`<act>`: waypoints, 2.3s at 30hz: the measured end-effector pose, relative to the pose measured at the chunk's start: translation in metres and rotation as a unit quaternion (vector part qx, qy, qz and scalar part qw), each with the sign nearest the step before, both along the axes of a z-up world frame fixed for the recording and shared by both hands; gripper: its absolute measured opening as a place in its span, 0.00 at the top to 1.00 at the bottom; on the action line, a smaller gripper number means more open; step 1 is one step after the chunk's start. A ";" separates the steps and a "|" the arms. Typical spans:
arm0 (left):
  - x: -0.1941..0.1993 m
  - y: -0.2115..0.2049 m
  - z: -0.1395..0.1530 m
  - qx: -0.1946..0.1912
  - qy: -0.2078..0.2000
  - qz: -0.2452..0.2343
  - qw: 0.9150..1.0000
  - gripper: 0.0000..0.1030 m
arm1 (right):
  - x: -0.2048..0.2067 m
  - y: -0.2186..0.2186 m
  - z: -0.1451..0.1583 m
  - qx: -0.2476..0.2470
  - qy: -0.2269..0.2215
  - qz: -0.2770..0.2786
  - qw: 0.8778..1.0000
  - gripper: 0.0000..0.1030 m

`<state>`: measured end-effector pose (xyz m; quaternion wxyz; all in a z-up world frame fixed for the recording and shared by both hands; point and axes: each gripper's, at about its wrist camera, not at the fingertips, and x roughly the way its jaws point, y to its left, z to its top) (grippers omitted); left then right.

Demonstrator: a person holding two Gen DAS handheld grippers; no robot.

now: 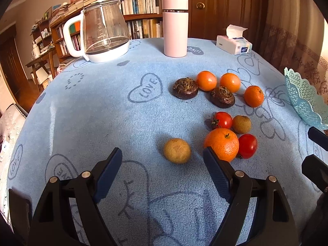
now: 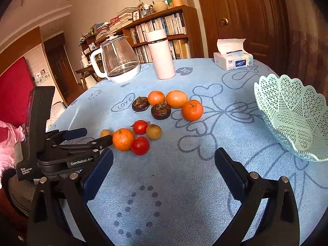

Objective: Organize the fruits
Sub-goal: 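Move the right tool toward the large orange tangerine near the dark fruits, then grasp the orange tangerine with the right tool while the left tool grasps the brown round fruit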

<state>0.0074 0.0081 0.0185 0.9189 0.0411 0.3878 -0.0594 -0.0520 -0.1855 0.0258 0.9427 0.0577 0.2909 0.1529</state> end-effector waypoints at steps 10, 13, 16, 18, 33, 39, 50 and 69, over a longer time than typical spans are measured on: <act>0.003 0.001 -0.002 -0.006 0.005 0.001 1.000 0.22 | 0.003 -0.003 -0.003 0.000 0.008 -0.005 1.000 0.02; 0.005 0.001 -0.004 -0.007 0.012 -0.001 1.000 0.26 | 0.003 -0.002 -0.004 -0.003 0.008 -0.003 1.000 0.03; 0.007 0.000 -0.005 -0.006 0.018 -0.003 1.000 0.29 | 0.003 -0.001 -0.004 -0.005 0.008 -0.002 1.000 0.03; 0.008 0.000 -0.006 -0.007 0.020 -0.006 1.000 0.30 | 0.003 -0.001 -0.005 -0.004 0.009 -0.002 1.000 0.03; 0.011 -0.005 -0.009 -0.009 0.030 -0.028 0.999 0.56 | 0.004 0.001 -0.009 0.002 0.018 0.000 1.000 0.04; 0.006 -0.003 -0.005 -0.025 0.015 -0.033 0.999 0.72 | 0.008 0.001 -0.013 0.006 0.036 0.012 0.999 0.22; -0.008 0.001 0.015 -0.021 -0.054 -0.007 0.998 0.72 | 0.040 0.006 -0.014 -0.021 0.093 0.012 0.995 0.46; -0.001 0.010 0.012 -0.036 -0.045 0.014 0.998 0.72 | 0.145 -0.004 -0.020 -0.037 0.116 -0.043 0.992 0.61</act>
